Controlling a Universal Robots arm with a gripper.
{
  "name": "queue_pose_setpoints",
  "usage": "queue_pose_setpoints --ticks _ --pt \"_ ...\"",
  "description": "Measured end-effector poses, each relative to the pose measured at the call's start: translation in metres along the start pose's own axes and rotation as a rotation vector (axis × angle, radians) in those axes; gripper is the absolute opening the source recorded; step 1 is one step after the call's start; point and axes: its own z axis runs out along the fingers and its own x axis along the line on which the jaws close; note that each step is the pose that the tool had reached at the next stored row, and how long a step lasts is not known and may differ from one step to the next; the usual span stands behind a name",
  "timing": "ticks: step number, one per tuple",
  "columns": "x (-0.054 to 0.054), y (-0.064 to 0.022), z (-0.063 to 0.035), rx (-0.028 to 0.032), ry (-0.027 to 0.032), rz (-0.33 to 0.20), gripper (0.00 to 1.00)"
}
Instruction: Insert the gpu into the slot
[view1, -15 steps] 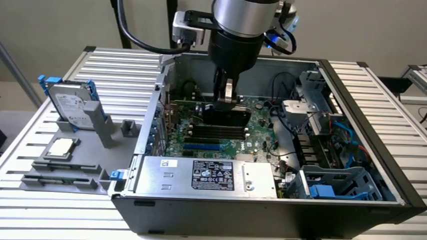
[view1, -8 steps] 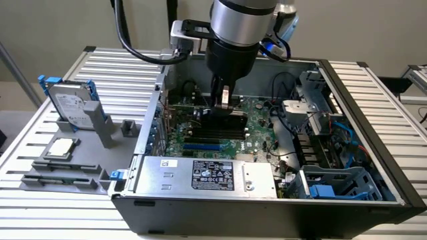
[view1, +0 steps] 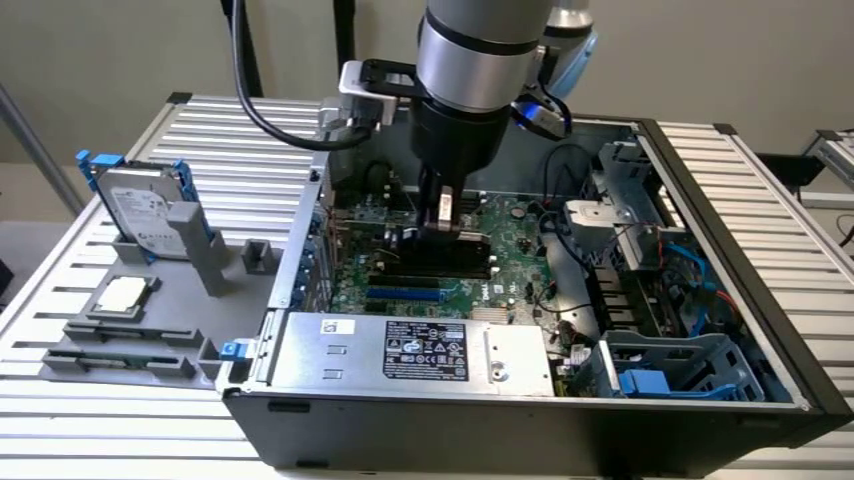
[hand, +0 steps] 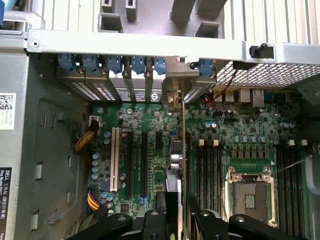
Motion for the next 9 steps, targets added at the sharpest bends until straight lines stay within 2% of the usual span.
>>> queue_pose_setpoints --ticks 9 --pt "0.001 0.0013 0.0147 0.0005 -0.0005 0.006 0.26"
